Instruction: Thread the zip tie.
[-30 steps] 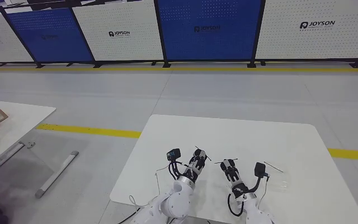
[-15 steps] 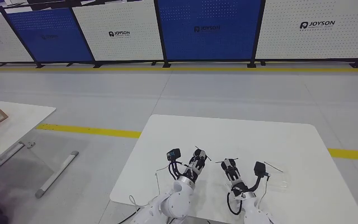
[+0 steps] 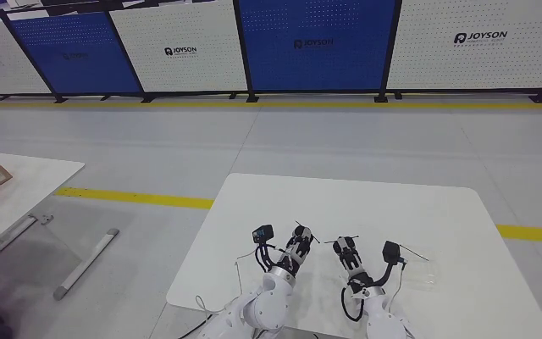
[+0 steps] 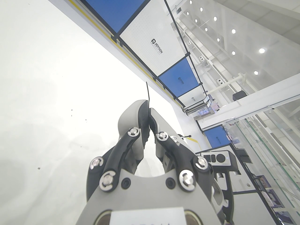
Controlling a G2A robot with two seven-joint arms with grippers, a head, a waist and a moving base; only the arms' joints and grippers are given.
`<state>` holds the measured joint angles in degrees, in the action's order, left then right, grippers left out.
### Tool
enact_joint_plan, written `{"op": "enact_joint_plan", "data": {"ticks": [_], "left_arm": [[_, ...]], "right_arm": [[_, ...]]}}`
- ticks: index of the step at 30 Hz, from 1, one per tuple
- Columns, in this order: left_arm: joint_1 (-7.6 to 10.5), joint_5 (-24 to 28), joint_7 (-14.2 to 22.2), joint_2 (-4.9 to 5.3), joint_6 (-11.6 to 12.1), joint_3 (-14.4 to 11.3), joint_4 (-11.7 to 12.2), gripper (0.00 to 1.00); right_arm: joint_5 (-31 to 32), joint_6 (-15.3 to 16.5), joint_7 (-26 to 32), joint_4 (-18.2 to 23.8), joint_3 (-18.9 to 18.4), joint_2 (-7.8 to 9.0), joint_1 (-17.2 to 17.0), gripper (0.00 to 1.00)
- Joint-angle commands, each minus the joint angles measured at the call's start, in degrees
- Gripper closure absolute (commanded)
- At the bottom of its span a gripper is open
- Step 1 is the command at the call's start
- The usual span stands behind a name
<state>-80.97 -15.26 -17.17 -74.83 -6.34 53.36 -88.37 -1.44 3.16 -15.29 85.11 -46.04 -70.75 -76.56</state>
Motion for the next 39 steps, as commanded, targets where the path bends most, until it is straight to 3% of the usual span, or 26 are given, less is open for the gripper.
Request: {"op": "enact_joint_plan", "data": {"ticks": [1,5,16,23,26,30,36,37,39], "left_arm": [[-0.05,0.4,-0.1,-0.06,-0.4,0.3,0.2,1.00],[-0.02,1.4,-1.1,-0.47,-1.8,0.3,0.2,1.00],[-0.12,1.6,-1.1,-0.57,-1.6,0.4,0.2,1.00],[-1.68,-3.4,-1.9,-0.29,-4.7,1.4,-2.0,1.00],[-2.84,-7.7,2.4,0.41,-5.3,1.9,-3.1,1.00],[-3.87,-10.3,9.0,1.58,-4.5,5.1,-5.1,1.00],[-6.27,-10.8,21.4,3.60,1.9,11.2,-8.2,1.00],[-6.86,-9.1,22.6,3.89,3.5,12.9,-8.6,1.00],[-6.92,-8.5,22.5,3.93,3.8,13.3,-8.8,1.00]], "right_arm": [[0.0,0.0,0.0,0.0,0.0,0.00,0.0,1.00],[0.0,0.0,0.0,0.0,0.0,0.00,0.0,1.00],[0.0,0.0,0.0,0.0,0.0,0.00,0.0,1.00],[0.0,0.0,0.0,0.0,0.0,0.00,0.0,1.00],[0.0,0.0,0.0,0.0,0.0,0.00,0.0,1.00],[0.0,0.0,0.0,0.0,0.0,0.00,0.0,1.00],[0.0,0.0,0.0,0.0,0.0,0.00,0.0,1.00],[0.0,0.0,0.0,0.0,0.0,0.00,0.0,1.00],[0.0,0.0,0.0,0.0,0.0,0.00,0.0,1.00]]}}
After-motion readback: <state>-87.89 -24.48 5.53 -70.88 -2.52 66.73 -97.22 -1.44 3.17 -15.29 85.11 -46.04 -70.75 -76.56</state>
